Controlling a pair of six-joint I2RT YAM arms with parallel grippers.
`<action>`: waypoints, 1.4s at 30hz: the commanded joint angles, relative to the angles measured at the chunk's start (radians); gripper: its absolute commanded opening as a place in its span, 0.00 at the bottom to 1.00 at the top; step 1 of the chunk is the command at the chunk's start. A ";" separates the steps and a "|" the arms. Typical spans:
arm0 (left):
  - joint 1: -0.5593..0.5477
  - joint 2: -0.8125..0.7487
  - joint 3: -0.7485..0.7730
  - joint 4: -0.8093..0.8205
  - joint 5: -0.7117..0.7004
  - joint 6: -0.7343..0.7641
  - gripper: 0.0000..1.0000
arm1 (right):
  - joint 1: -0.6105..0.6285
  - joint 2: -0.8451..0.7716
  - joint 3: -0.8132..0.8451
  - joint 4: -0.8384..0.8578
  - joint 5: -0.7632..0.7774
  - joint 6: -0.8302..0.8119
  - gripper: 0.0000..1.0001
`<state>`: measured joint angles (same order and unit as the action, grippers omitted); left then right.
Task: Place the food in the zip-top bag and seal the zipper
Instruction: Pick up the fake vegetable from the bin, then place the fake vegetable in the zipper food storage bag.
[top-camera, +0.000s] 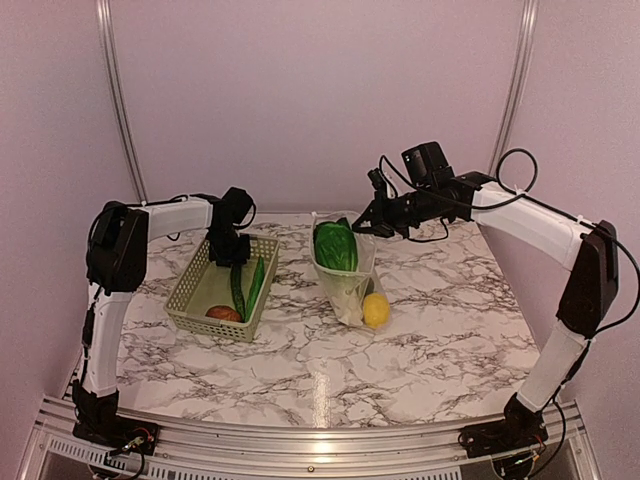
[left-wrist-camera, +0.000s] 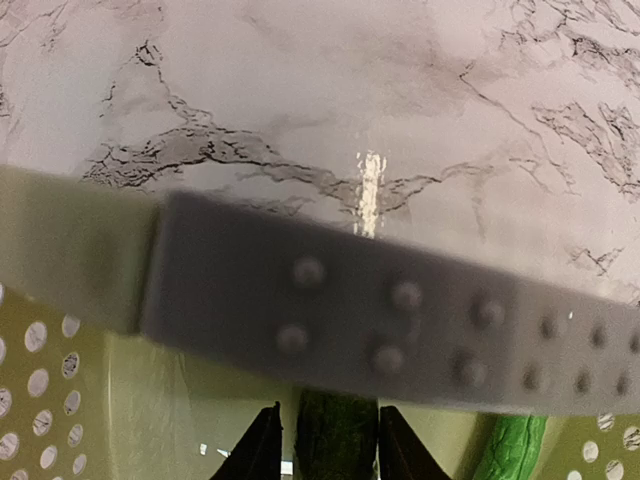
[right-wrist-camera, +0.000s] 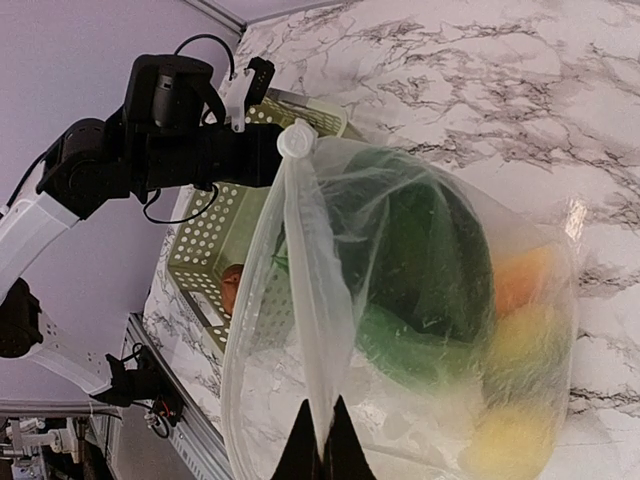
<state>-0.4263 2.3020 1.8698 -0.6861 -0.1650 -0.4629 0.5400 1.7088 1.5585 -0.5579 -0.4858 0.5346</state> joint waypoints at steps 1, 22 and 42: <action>0.008 0.013 0.023 -0.047 0.020 0.006 0.39 | -0.010 -0.014 0.015 -0.023 -0.007 0.012 0.00; 0.017 -0.176 0.028 -0.068 0.024 -0.016 0.09 | -0.005 -0.029 0.041 -0.049 -0.017 0.010 0.00; -0.069 -0.712 -0.202 0.341 0.087 -0.016 0.00 | 0.006 0.016 0.086 -0.028 -0.031 0.022 0.00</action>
<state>-0.4541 1.6676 1.7119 -0.4778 -0.0975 -0.4931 0.5400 1.7096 1.5929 -0.5873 -0.4973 0.5503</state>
